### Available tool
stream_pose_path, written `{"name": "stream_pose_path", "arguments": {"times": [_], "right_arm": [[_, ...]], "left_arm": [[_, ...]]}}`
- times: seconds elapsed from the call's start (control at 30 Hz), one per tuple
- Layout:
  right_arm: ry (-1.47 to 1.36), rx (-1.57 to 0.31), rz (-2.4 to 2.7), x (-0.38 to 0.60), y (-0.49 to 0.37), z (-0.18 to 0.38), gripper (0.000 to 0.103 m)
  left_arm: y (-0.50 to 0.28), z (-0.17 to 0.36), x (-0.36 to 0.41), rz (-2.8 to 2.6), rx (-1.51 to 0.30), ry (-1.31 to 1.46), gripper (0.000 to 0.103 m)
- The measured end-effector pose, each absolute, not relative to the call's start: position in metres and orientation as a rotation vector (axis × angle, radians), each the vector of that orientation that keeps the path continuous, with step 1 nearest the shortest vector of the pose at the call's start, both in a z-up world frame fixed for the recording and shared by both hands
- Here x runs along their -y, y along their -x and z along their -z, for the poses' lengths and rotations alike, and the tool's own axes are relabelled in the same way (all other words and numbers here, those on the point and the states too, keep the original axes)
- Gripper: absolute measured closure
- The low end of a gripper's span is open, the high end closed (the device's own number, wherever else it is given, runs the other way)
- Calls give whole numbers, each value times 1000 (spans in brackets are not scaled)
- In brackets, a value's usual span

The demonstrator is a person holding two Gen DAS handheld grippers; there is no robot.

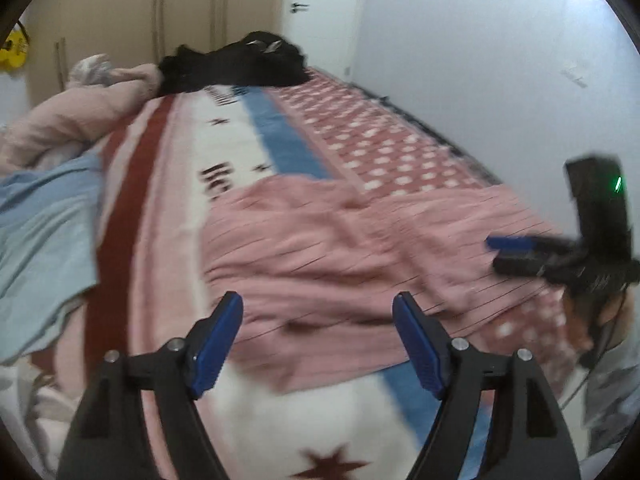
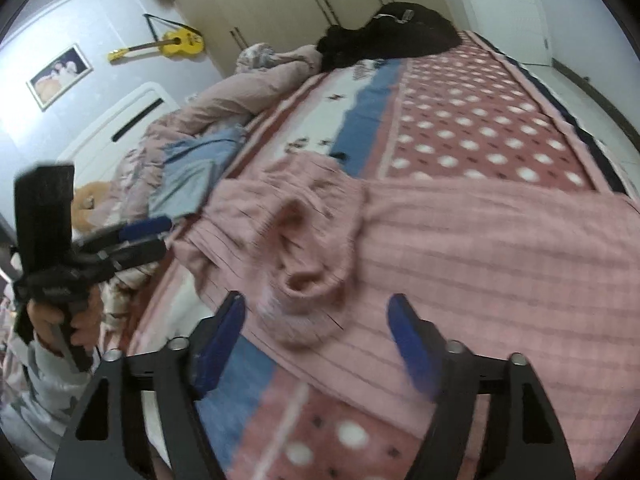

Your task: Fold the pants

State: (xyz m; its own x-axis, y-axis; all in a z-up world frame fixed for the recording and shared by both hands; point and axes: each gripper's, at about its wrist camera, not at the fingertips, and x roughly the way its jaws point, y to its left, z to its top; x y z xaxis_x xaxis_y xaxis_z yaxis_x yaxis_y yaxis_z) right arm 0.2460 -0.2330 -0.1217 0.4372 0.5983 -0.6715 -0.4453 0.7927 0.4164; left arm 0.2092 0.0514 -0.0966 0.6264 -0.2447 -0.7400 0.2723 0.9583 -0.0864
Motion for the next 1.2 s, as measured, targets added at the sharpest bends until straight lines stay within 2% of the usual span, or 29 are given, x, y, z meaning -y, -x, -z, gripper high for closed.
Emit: {"name": "stream_pose_path", "arguments": {"times": [0.03, 0.07, 0.37, 0.47, 0.5, 0.63, 0.7, 0.77, 0.8, 0.83, 0.87, 0.93, 1.0, 1.07, 1.13, 1.2], "right_arm": [[-183, -908, -645, 227, -250, 122, 18], [-172, -907, -629, 220, -256, 123, 17], [-185, -1003, -595, 178, -307, 150, 17], [-158, -1018, -594, 163, -307, 151, 13], [-132, -1015, -583, 159, -306, 151, 12], [-53, -1022, -537, 150, -304, 156, 13], [-38, -1008, -503, 153, -304, 158, 16], [-43, -1008, -484, 158, -305, 159, 36], [-52, -1013, -484, 160, -306, 160, 43], [-54, -1016, -482, 161, -306, 160, 58], [-34, -1011, -461, 162, -305, 159, 79], [-45, -989, -469, 166, -302, 156, 82], [-89, -964, -492, 173, -298, 149, 89], [-113, -942, -517, 177, -293, 141, 90], [-126, -931, -547, 178, -289, 133, 90], [-139, -912, -575, 179, -284, 124, 91]], "left_arm": [[-209, 103, -55, 283, -855, -41, 29], [-209, 108, -58, 268, -859, -52, 29], [-231, 151, -54, 124, -871, -163, 29], [-244, 162, -58, 15, -885, -186, 30], [-245, 163, -62, -8, -879, -181, 35], [-240, 163, -81, -18, -865, -75, 73], [-233, 160, -89, -31, -843, -54, 78], [-224, 157, -95, -39, -818, -22, 78], [-221, 156, -98, -42, -818, -5, 78], [-218, 156, -101, -49, -824, 7, 78], [-215, 159, -105, -46, -840, 23, 78], [-211, 166, -110, -51, -875, 47, 76], [-208, 172, -113, -48, -907, 54, 71], [-202, 172, -113, -67, -915, 30, 62], [-197, 168, -112, -60, -915, 16, 43], [-196, 161, -109, -1, -906, 20, 41]]}}
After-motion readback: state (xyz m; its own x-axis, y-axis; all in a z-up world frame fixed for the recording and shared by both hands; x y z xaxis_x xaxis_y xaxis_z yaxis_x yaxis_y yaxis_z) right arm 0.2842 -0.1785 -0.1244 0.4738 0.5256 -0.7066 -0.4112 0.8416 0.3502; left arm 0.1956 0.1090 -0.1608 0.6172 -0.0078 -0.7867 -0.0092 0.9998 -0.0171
